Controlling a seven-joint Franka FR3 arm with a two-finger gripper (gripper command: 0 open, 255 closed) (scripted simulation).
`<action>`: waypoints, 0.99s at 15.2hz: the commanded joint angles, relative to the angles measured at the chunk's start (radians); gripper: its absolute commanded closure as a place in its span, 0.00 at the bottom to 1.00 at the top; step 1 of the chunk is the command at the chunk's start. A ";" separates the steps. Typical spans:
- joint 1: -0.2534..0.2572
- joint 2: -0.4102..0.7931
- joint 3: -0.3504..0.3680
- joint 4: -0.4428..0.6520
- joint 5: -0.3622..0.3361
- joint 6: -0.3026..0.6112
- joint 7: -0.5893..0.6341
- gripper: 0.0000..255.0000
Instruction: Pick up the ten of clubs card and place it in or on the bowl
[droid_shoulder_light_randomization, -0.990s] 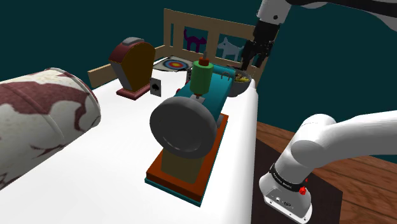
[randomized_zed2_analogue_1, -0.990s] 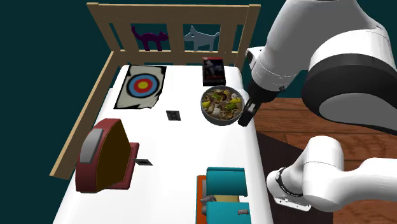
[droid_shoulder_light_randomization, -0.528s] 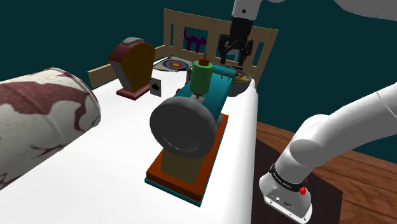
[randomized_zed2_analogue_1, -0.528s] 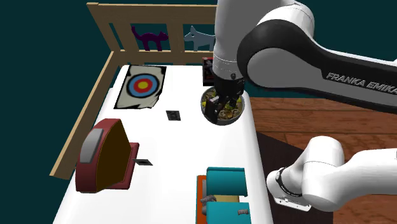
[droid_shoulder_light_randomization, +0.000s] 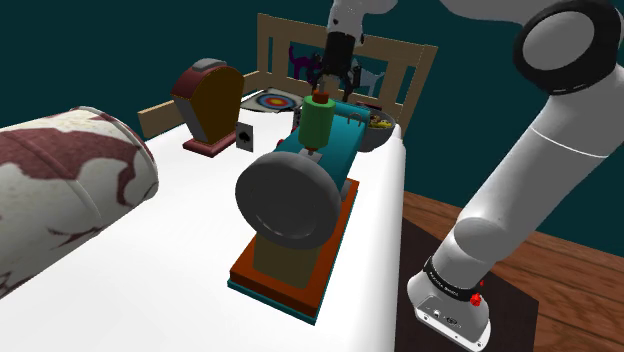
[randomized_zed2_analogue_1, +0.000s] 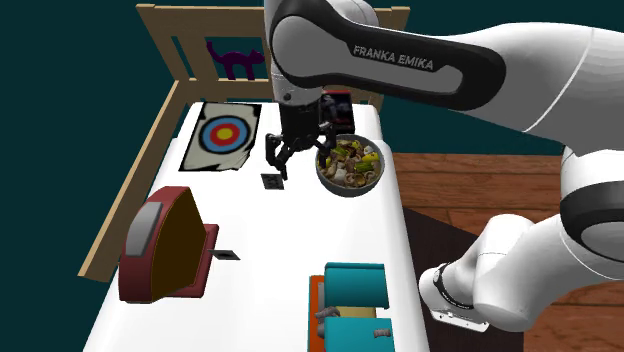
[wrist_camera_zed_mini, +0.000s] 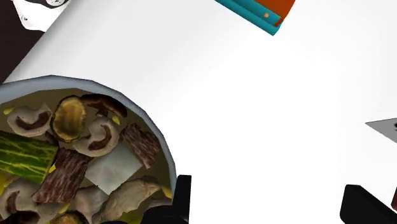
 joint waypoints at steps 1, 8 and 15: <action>-0.013 0.102 -0.014 0.087 0.058 -0.027 0.060 0.00; -0.075 0.413 -0.045 0.361 0.252 -0.109 0.249 0.00; -0.040 0.355 -0.034 0.200 0.248 0.001 0.231 0.00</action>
